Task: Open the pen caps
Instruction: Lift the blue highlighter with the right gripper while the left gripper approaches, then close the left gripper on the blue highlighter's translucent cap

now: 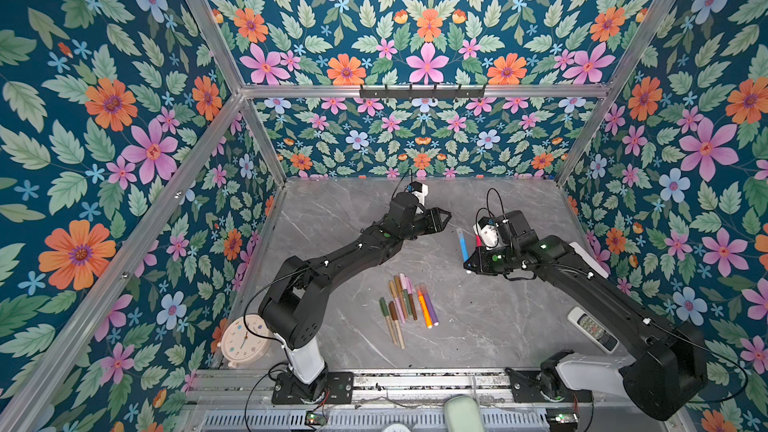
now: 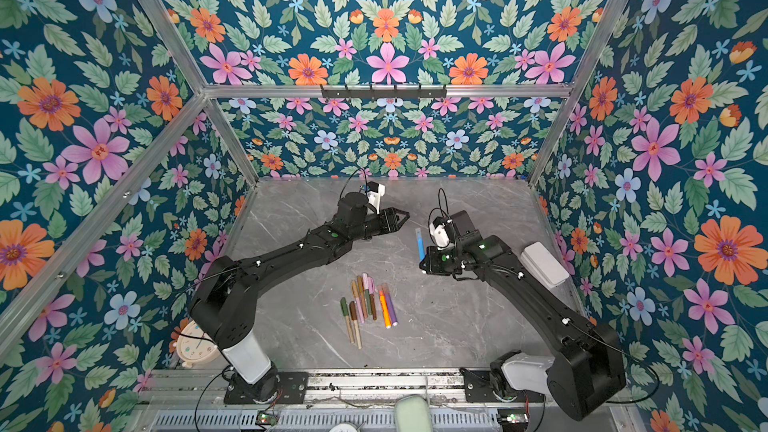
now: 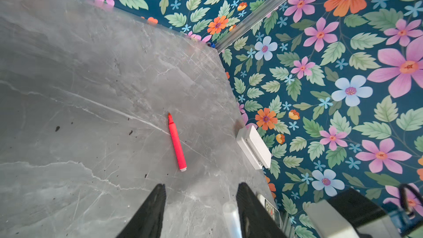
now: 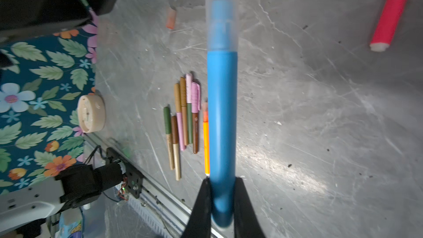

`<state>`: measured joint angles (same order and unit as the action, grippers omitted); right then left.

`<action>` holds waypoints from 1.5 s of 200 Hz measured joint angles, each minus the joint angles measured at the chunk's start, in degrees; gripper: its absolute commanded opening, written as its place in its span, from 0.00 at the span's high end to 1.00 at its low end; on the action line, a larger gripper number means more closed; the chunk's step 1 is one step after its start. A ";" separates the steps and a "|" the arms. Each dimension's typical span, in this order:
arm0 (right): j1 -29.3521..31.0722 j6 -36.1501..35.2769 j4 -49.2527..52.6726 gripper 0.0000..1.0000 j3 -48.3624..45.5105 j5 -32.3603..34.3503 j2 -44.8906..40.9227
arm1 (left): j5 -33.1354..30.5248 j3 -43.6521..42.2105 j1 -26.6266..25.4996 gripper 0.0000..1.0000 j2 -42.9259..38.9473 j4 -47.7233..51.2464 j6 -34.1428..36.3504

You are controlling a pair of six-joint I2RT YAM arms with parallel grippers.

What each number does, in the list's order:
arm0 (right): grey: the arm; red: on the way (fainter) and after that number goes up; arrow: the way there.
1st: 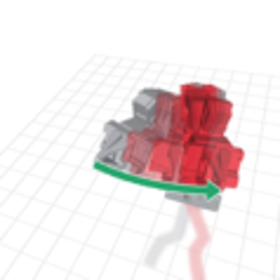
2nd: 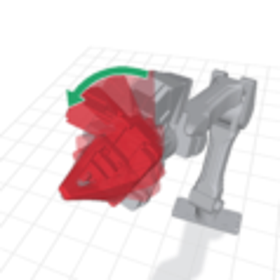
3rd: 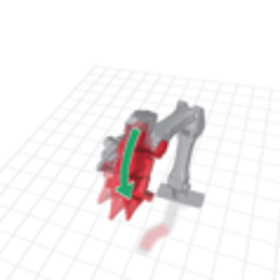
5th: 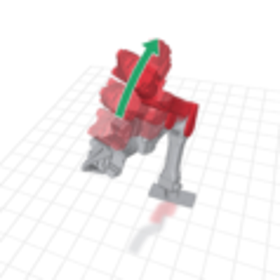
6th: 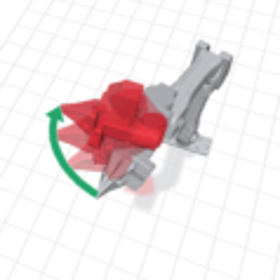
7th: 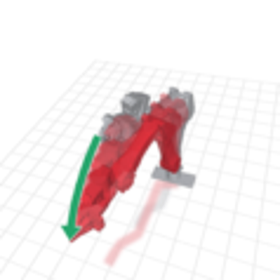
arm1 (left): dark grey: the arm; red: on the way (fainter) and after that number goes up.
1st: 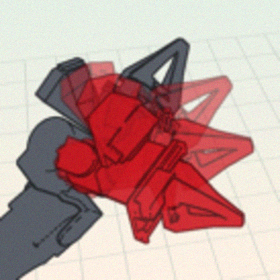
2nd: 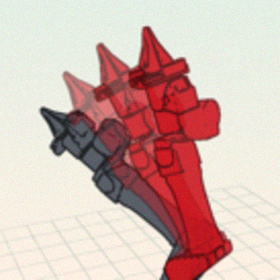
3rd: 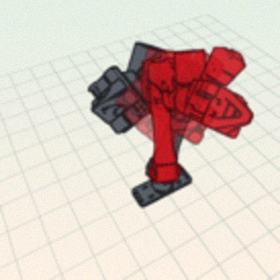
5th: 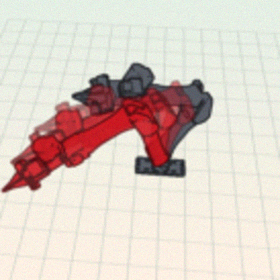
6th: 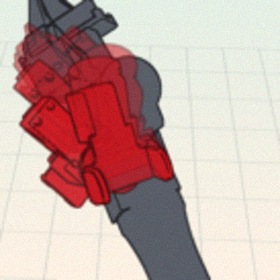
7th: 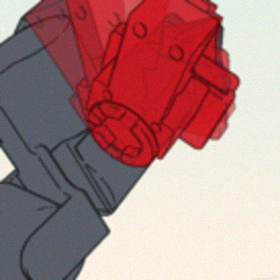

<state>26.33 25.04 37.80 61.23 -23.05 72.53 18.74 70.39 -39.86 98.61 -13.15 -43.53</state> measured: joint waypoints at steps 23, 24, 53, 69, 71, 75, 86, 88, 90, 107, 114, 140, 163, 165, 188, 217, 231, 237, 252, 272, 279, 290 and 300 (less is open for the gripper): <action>0.07 0.57 -2.23 1.00 -5.01 -1.05 -3.19 | 0.20 -3.02 -0.20 0.45 -1.97 0.31 0.28; 0.07 0.57 -2.36 1.00 -5.29 -1.07 -3.30 | 0.20 -3.37 -0.20 0.45 -2.12 0.31 0.42; 1.25 2.19 -3.69 1.00 -14.03 -0.09 -5.77 | 0.48 -12.81 -0.22 0.46 -6.64 -0.04 0.63; 5.75 4.22 -4.33 1.00 -15.19 1.86 -7.93 | 2.05 -16.57 -0.76 0.45 -9.73 -1.62 -1.53; 6.27 4.42 -4.37 1.00 -15.21 2.16 -8.13 | 2.12 -17.00 -0.92 0.45 -10.16 -1.92 -1.53; 8.13 4.92 -4.57 1.00 -15.23 2.75 -8.68 | 2.16 -17.86 -1.33 0.45 -11.17 -2.29 -1.60; 11.76 5.11 -5.07 1.00 -15.17 3.80 -9.20 | 2.25 -19.63 -2.67 0.45 -13.49 -2.99 -2.60; 12.39 5.27 -5.07 1.00 -15.10 3.82 -9.16 | 2.25 -19.96 -2.91 0.45 -13.92 -3.10 -2.54; 12.94 5.29 -5.07 1.00 -15.02 3.98 -9.07 | 2.25 -20.24 -3.21 0.45 -14.34 -3.21 -2.54; 15.30 5.92 -4.59 1.00 -13.73 5.77 -7.54 | 2.21 -22.25 -3.96 0.45 -16.90 -4.00 -2.62; 15.52 5.86 -4.44 1.00 -12.85 6.36 -6.82 | 1.55 -22.86 -3.89 0.44 -17.49 -4.24 -2.64; 15.87 3.48 -4.09 1.00 -8.70 6.95 -3.56 | 0.66 -22.82 -3.69 0.44 -16.98 -4.79 -2.93; 15.85 -0.28 -4.04 1.00 -5.01 7.43 1.09 | 0.81 -17.46 -3.34 0.45 -12.68 -4.11 -0.96; 15.85 -0.50 -4.04 1.00 -4.81 7.54 1.40 | 0.81 -17.05 -3.30 0.45 -12.35 -4.00 -0.90; 15.41 -3.13 -3.43 1.00 -2.21 8.98 5.11 | 1.62 -10.71 -2.80 0.46 -6.97 -2.67 0.72; 14.43 -4.39 -1.86 1.00 -2.36 11.21 4.52 | 2.80 -9.60 -2.64 0.46 -3.89 -2.34 1.36; 13.14 -4.61 -2.43 1.00 -3.48 11.21 2.99 | 3.65 -9.64 -2.34 0.46 -3.19 -2.12 1.49; 12.35 -4.61 -2.58 1.00 -4.02 11.30 2.45 | 4.11 -9.79 -2.10 0.46 -3.06 -2.03 1.51; 11.10 -4.72 -3.19 1.00 -5.11 11.47 1.88 | 4.24 -10.36 -1.31 0.46 -2.97 -1.90 1.51; 10.80 -5.53 -4.63 1.00 -6.82 11.10 1.22 | 5.92 -10.99 -0.79 0.49 -2.49 -2.34 1.49; 10.64 -5.66 -5.18 1.00 -7.17 10.99 1.05 | 6.95 -11.02 -0.83 0.52 -2.12 -2.82 1.49; 10.36 -5.68 -6.54 1.00 -7.48 10.99 1.01 | 8.87 -11.50 -0.94 0.56 -1.66 -4.35 1.27; 10.16 -5.70 -7.65 1.00 -7.52 11.02 1.09 | 10.67 -12.17 -1.09 0.61 -1.36 -6.23 -0.13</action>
<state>36.49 19.33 30.15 53.71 -12.03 73.63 29.41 58.22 -40.95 97.25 -19.38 -43.66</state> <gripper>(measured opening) 0.126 0.442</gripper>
